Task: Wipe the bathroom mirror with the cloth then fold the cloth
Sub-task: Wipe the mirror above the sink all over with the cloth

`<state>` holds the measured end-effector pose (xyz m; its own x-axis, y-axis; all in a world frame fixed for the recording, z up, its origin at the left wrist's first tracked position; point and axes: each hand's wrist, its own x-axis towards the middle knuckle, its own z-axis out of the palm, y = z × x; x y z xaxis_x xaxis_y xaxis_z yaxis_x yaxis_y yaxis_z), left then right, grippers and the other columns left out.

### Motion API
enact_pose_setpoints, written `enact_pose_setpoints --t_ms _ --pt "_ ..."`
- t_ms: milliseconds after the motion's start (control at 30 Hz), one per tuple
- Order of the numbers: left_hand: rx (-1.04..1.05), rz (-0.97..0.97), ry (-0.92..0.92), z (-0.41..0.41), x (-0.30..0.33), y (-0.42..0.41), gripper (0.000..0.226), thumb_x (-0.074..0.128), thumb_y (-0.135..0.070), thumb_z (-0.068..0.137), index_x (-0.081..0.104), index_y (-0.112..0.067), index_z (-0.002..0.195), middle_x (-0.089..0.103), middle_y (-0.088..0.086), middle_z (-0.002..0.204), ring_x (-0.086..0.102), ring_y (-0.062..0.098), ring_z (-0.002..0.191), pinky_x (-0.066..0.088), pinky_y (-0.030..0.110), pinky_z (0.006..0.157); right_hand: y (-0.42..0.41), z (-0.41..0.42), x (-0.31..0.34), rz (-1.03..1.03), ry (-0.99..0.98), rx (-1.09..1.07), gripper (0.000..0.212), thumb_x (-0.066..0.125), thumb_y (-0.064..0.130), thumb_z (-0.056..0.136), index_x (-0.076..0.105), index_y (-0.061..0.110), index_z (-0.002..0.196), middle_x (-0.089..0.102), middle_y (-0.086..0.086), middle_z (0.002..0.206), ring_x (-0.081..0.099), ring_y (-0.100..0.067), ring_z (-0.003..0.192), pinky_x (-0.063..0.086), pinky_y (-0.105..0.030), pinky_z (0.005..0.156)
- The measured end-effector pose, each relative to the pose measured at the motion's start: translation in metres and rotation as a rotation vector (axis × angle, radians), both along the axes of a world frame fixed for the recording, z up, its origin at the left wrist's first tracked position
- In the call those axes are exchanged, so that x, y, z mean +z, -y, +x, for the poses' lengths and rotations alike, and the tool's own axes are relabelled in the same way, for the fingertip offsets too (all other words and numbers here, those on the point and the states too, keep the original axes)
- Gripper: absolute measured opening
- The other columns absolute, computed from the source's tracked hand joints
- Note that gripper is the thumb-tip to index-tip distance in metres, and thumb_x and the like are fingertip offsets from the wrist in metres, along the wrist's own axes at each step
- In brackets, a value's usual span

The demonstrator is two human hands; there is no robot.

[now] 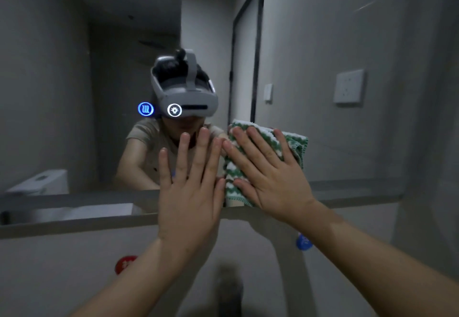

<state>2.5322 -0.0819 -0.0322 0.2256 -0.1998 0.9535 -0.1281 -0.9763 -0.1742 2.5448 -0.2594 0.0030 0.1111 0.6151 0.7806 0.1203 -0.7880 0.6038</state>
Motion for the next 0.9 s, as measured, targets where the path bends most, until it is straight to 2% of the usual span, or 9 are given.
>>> enact_pose_setpoints --t_ms 100,233,367,467,667,833,900 --pt "0.015 -0.049 -0.014 0.004 0.0 0.014 0.061 0.031 -0.039 0.096 0.019 -0.014 0.15 0.013 0.012 0.156 0.01 0.038 0.142 0.009 0.057 0.113 0.014 0.001 -0.001 0.008 -0.001 0.011 0.053 0.026 0.043 0.1 0.022 0.02 0.148 0.02 -0.002 0.154 0.018 -0.018 0.143 0.016 -0.051 0.115" --pt "0.0 0.037 0.009 0.005 0.0 0.005 0.061 0.036 -0.041 0.096 0.023 -0.013 0.149 0.017 0.012 0.155 0.014 0.035 0.143 0.013 0.053 0.114 0.011 0.001 -0.006 0.064 -0.011 0.011 0.053 0.024 0.042 0.101 0.021 0.02 0.149 0.019 -0.003 0.155 0.017 -0.019 0.144 0.015 -0.052 0.115" --pt "0.002 0.154 0.045 0.0 0.006 -0.023 0.057 0.039 -0.039 0.097 0.027 -0.017 0.148 0.021 0.008 0.155 0.017 0.027 0.143 0.017 0.05 0.114 -0.018 0.001 -0.021 0.297 -0.023 -0.015 0.052 0.019 0.042 0.102 0.019 0.019 0.149 0.018 -0.003 0.156 0.012 -0.019 0.144 0.014 -0.054 0.114" --pt "0.049 0.136 0.062 -0.004 0.007 -0.064 0.055 0.036 -0.039 0.099 0.025 -0.018 0.149 0.022 0.009 0.155 0.019 0.027 0.143 0.019 0.053 0.112 -0.047 0.0 -0.028 0.416 -0.052 -0.006 0.053 0.015 0.042 0.102 0.016 0.017 0.148 0.017 -0.007 0.157 0.012 -0.022 0.144 0.014 -0.055 0.113" --pt "0.117 0.109 0.065 -0.016 -0.003 -0.14 0.054 0.029 -0.038 0.1 0.025 -0.015 0.149 0.018 0.011 0.156 0.017 0.028 0.143 0.019 0.054 0.112 -0.113 -0.005 -0.039 0.33 -0.103 0.042 0.056 0.024 0.043 0.099 0.019 0.019 0.149 0.016 -0.004 0.156 0.001 -0.02 0.146 0.008 -0.053 0.115" --pt "0.185 0.046 0.053 -0.031 0.002 -0.218 0.055 0.025 -0.038 0.1 0.021 -0.016 0.15 0.011 0.011 0.157 0.008 0.027 0.145 0.005 0.049 0.115 -0.196 -0.015 -0.044 0.321 -0.106 0.064 0.057 0.027 0.043 0.099 0.017 0.019 0.15 0.012 -0.001 0.157 0.003 -0.02 0.146 0.003 -0.052 0.115" --pt "0.207 0.033 0.042 -0.037 0.003 -0.249 0.056 0.028 -0.037 0.098 0.02 -0.016 0.15 0.012 0.012 0.157 0.011 0.029 0.144 0.008 0.053 0.113 -0.231 -0.018 -0.044 0.299 -0.115 0.07 0.059 0.028 0.044 0.098 0.015 0.019 0.15 0.01 -0.002 0.158 0.002 -0.021 0.146 0.005 -0.052 0.115"
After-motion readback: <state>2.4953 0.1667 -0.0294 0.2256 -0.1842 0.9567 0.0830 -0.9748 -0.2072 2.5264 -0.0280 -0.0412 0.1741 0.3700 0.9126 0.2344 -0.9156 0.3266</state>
